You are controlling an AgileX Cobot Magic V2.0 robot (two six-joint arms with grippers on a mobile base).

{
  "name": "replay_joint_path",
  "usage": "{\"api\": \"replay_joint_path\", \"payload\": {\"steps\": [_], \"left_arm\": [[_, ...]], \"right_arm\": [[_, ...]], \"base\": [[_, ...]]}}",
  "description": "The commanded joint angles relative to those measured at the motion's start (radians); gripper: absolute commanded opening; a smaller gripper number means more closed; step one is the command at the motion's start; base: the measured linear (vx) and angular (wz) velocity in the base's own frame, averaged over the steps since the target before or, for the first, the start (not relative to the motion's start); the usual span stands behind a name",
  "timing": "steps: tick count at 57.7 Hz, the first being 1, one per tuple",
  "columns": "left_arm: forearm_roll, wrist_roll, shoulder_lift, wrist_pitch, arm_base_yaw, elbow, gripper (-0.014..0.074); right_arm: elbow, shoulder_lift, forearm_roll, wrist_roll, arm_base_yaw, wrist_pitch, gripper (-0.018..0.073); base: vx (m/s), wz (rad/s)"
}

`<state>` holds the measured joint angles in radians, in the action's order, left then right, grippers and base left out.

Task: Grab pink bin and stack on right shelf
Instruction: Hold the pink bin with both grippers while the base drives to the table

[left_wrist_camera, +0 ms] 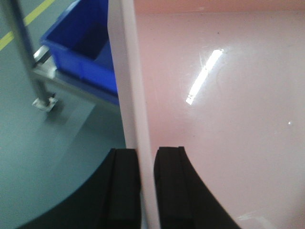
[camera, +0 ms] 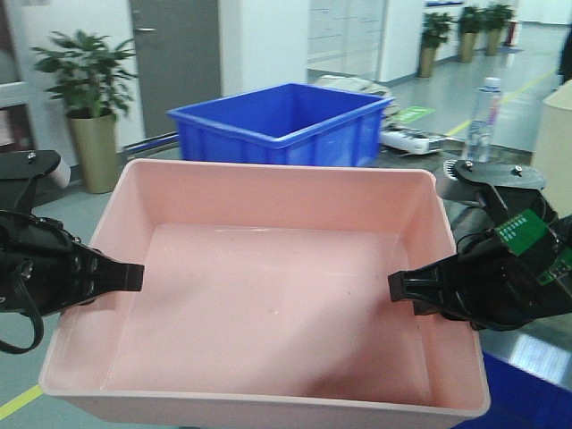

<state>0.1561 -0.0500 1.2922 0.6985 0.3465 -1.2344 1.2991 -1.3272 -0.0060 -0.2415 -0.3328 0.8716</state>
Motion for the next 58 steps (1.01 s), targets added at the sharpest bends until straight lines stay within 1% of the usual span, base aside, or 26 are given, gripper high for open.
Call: {"api": "replay_joint_path", "payload": {"steps": [1,14,43,58], "left_arm": [[-0.021,0.014,-0.033,-0.085,-0.004,-0.037,-0.0001],[-0.021,0.014,-0.033,-0.085,-0.004,-0.037,-0.0001],[-0.021,0.014,-0.032,-0.085,-0.004,-0.037,-0.0001],[-0.021,0.014,-0.012,-0.087,-0.004,-0.037,-0.0001]], "right_arm": [[0.033,0.034,-0.043,0.025,0.008,-0.064,-0.0008],[0.033,0.034,-0.043,0.025,0.008,-0.064,-0.0008],[0.033,0.034,-0.043,0.025,0.008,-0.064,-0.0008],[0.033,0.034,-0.043,0.025,0.008,-0.065,-0.0008]], "base": [[0.40,-0.56],[0.38,-0.62],[0.32,-0.73],[0.21,-0.45]]}}
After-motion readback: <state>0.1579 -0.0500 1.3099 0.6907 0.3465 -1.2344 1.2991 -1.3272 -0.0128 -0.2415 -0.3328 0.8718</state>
